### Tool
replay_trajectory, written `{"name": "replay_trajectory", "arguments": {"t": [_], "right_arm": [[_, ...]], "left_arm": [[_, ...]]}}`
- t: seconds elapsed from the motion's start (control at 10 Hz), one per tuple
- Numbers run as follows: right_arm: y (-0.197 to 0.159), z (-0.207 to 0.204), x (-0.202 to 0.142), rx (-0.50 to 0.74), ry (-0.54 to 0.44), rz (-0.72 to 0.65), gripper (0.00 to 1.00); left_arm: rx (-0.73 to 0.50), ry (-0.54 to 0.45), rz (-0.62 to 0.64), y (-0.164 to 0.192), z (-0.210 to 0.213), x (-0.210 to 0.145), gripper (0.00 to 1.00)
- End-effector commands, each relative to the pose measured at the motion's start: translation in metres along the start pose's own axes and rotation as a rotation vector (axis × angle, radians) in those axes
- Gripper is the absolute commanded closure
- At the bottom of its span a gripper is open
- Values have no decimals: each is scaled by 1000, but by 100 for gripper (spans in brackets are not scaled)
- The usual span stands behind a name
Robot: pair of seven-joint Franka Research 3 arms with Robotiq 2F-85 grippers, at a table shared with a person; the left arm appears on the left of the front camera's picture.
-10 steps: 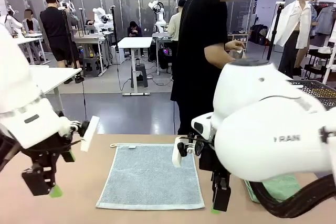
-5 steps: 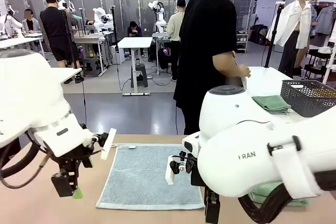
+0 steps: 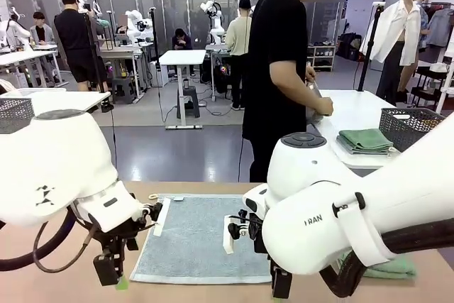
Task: Fold the towels and place them in the basket.
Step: When a person lays out a Towel with hook on the table, fold it in half twice.
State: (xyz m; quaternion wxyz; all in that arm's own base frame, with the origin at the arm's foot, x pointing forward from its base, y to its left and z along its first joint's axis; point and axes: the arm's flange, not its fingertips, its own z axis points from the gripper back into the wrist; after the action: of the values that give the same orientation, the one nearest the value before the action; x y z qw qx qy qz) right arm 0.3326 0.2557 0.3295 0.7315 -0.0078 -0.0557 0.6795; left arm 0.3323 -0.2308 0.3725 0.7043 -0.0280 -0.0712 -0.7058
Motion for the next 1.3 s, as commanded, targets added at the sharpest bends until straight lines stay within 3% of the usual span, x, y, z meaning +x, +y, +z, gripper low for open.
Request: {"name": "replay_trajectory", "arguments": {"t": [0.0,0.4,1.2], "right_arm": [[-14,-8,-1,-23,-20,74,0],[-31,-18,-1,34,-95,145,0],[-40,-39,-1,57,-70,128,0]], "left_arm": [[1,-41,-26,-29,-33,-33,0],[8,-51,-33,-21,-51,-32,0],[12,-32,18,0,-80,-34,0]]}}
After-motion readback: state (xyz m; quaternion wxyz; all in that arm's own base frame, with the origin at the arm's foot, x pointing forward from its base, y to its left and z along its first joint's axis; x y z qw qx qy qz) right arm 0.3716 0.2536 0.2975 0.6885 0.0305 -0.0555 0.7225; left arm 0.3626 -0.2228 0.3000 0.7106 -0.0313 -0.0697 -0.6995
